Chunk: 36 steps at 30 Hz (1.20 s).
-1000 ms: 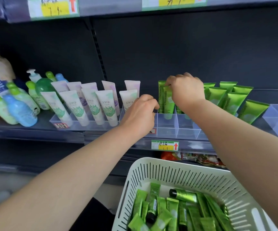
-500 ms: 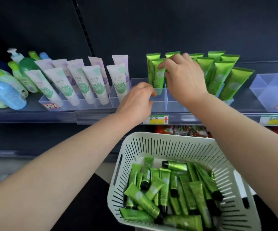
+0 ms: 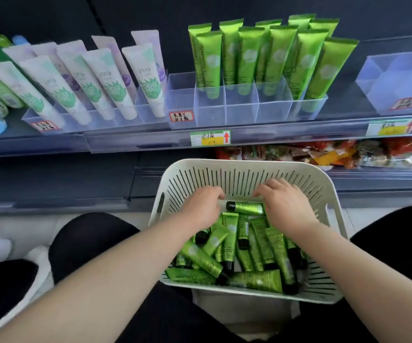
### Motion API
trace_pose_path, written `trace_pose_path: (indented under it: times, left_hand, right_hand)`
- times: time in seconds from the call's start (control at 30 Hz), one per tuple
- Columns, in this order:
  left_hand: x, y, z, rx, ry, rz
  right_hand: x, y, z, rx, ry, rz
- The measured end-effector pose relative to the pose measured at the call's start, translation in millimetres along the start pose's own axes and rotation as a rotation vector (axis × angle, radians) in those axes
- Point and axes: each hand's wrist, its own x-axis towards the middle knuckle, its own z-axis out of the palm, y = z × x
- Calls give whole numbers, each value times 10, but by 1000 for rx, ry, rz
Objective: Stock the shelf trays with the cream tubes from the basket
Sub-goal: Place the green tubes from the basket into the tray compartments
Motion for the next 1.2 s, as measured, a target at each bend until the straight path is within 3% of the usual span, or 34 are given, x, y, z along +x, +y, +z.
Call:
trace_pose_path:
  times: [0.13, 0.3, 0.4, 0.63, 0.77, 1.0, 1.1, 1.2]
  left_hand:
    - [-75, -77, 380, -13, -159, -87]
    - [-174, -213, 517, 97, -64, -89]
    - [-212, -319, 429, 238, -150, -115]
    - [-304, -421, 361, 464, -506, -100]
    - [-356, -439, 342, 527, -608, -92]
    - [-246, -412, 63, 181, -570, -127]
    - [-206, -403, -75, 63, -443, -163]
    - [-170, -395, -145, -33, -351, -182]
  right_hand:
    - [-203, -22, 290, 58, -224, 9]
    - [-257, -179, 468, 64, -368, -127]
    - [-158, -278, 524, 68, -412, -154]
    - [12, -657, 823, 39, -622, 31]
    - [48, -756, 937, 19, -609, 132]
    - [160, -689, 931, 379, -641, 429]
    - [196, -671, 876, 488, -668, 450]
    - [247, -628, 763, 575, -566, 442]
